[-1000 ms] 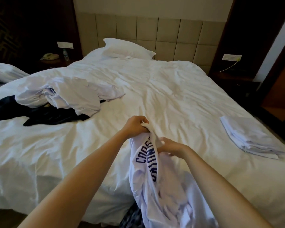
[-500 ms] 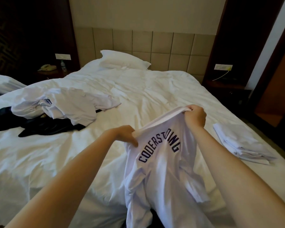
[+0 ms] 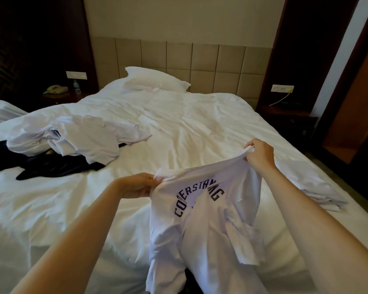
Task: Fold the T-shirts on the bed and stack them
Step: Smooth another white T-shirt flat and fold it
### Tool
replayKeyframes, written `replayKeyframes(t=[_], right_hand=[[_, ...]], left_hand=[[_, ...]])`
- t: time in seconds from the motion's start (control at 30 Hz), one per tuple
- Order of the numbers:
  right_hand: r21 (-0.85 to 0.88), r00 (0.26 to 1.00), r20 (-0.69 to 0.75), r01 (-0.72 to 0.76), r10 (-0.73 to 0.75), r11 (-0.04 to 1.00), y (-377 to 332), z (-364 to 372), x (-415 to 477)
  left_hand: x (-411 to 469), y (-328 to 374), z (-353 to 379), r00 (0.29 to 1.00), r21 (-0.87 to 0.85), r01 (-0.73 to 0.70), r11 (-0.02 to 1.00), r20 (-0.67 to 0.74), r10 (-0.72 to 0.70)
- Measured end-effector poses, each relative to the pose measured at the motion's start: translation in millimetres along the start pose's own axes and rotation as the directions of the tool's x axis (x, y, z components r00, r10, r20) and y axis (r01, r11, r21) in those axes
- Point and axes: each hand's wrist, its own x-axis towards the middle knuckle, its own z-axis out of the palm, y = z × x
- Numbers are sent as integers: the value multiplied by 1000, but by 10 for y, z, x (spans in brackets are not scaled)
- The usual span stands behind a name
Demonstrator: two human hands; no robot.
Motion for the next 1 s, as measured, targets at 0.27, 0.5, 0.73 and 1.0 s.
replayKeyframes(t=[0.27,0.5,0.73,1.0], right_hand=[[124,978,72,-202,194,971,40,36,42],[242,913,361,-289,191,926,-135,-33,133],[314,869,463,-347,177,884,-196,-150,186],[312,882,446,-311,151,898,-156,-101,236]], left_hand=[[178,292,-171,553,182,-270,946,-775,307],[2,639,-159,784,570,-22,822,-500,368],[-265,846,-174,906,325,-15,946,-396,151],[-181,866,-339,959,142,-71,987,-263,107]])
